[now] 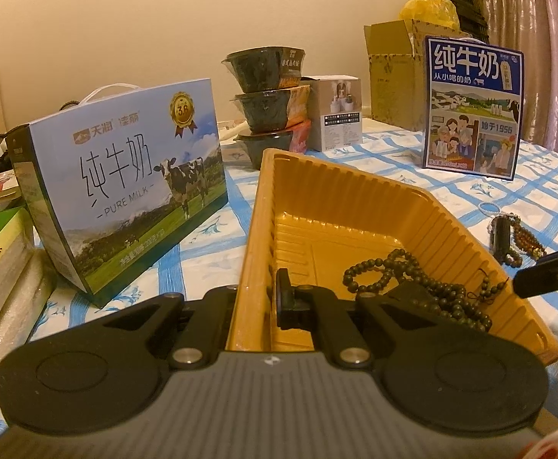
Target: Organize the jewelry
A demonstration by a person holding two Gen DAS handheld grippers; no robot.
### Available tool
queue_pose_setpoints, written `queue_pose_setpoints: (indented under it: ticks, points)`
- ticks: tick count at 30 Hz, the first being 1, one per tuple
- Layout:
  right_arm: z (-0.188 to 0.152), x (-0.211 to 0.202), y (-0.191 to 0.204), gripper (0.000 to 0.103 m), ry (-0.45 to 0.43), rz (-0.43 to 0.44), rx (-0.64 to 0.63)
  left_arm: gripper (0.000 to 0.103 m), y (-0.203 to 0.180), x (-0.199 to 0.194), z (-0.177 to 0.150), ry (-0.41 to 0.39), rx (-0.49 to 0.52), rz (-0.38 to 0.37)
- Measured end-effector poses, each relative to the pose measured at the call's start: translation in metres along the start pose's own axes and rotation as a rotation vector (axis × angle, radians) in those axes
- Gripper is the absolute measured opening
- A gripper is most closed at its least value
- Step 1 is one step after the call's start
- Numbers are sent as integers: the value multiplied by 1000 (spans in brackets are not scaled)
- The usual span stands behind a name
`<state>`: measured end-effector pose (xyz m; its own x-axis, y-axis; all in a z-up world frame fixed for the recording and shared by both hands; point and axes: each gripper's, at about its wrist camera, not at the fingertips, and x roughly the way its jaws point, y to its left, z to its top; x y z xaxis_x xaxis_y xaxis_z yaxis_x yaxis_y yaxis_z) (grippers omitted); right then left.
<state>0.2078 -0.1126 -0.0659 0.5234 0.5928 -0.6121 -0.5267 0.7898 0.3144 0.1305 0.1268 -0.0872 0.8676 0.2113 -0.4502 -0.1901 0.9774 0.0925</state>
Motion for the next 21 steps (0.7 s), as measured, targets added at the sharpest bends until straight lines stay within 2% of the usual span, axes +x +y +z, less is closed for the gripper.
queue_pose_setpoints:
  ticks: [11,21]
  points:
    - [-7,-14,-34,58,-14,-83,48,5,-1,0,0,7,12,5]
    - [-34,-32,-87,58,-10,-241,76,5,0,1,0,12,19,6]
